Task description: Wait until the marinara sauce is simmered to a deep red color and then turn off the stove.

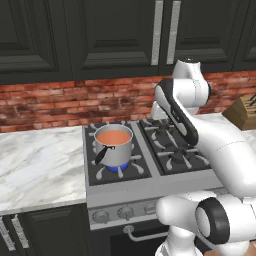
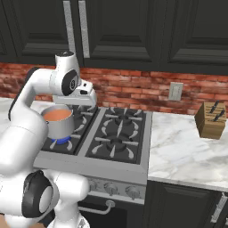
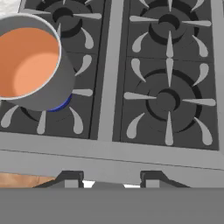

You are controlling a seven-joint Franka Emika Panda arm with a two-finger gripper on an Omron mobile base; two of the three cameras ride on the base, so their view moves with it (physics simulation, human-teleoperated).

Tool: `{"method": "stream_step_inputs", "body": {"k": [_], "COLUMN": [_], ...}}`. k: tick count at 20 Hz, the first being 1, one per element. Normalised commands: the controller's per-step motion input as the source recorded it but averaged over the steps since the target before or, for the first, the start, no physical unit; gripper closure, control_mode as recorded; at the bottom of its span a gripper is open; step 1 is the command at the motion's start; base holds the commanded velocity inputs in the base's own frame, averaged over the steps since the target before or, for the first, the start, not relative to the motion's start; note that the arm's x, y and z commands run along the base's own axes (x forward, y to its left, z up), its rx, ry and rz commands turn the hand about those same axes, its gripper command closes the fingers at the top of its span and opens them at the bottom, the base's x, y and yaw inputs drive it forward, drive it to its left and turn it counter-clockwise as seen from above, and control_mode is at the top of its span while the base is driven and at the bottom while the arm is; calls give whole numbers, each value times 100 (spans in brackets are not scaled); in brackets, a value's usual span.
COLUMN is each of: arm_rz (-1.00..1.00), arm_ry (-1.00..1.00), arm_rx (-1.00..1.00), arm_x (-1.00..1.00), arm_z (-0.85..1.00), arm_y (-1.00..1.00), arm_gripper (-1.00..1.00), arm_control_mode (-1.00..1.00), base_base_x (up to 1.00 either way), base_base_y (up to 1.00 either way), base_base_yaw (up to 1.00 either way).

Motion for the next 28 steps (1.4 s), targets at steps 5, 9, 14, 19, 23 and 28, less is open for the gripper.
{"method": "stream_step_inputs", "body": {"k": [5,9,14,19,23,28], "arm_rz": [3,7,2,0,0,0], "arm_ry": [0,-1,-12,-19,-28,-34], "arm_rx": [-1,-3,-2,0,0,0], "arm_x": [-17,-29,-18,-14,-21,-28], "arm_z": [-6,-25,-28,-32,-40,-20], "arm_y": [26,61,62,47,22,27], "arm_gripper": [-100,-100,-100,-100,-100,-100], "arm_control_mode": [-100,-100,-100,-100,-100,-100], "base_base_x": [0,0,0,0,0,0], "base_base_y": [0,0,0,0,0,0], "base_base_yaw": [0,0,0,0,0,0]}}
